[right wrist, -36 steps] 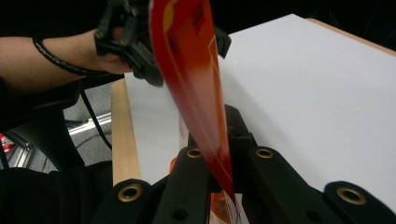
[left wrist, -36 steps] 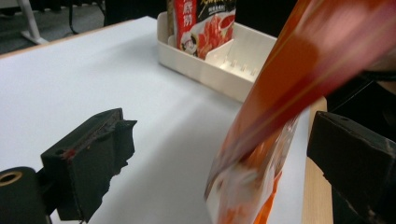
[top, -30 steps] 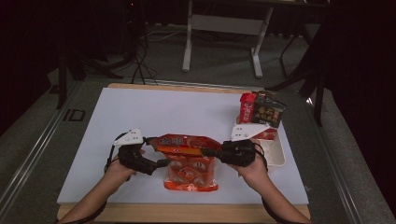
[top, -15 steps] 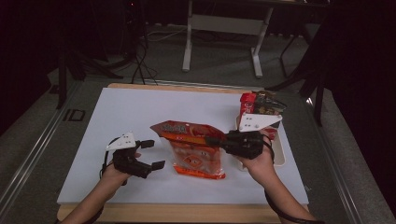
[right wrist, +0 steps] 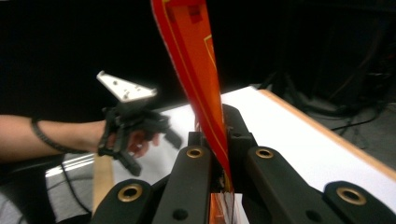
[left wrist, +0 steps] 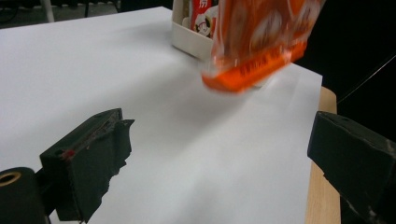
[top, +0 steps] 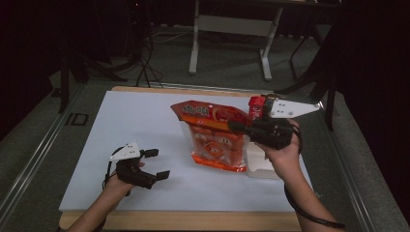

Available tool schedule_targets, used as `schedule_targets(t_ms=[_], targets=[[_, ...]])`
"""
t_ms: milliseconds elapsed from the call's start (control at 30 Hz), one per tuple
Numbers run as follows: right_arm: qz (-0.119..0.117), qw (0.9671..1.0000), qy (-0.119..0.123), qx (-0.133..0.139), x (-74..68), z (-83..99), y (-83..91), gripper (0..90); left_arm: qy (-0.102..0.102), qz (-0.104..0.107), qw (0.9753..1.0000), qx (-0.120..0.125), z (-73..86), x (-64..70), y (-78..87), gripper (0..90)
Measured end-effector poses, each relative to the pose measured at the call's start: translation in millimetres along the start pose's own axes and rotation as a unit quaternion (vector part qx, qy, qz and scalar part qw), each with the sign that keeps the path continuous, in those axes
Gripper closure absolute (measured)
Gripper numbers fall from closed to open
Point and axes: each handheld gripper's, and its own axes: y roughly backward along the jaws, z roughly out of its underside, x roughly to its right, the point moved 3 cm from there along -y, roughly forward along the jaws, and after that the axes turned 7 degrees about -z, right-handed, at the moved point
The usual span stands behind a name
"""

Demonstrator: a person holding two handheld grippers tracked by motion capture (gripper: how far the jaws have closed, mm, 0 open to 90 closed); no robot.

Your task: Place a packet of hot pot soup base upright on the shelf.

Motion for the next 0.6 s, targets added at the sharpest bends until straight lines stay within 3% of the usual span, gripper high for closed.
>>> schedule_targets(t_ms=[400, 600], targets=[[0.060, 0.9976, -0.002, 0.035, 17.6, -14.5, 50.5, 90.0, -0.002, -0.004, 1.0000, 0.006, 1.7, -0.9, -0.7, 4.6], [0.098, 0.9941, -0.014, 0.044, 29.6, -10.6, 82.3, 90.0, 0.002, 0.000, 1.0000, 0.007, 2.1, -2.7, -1.6, 4.6]])
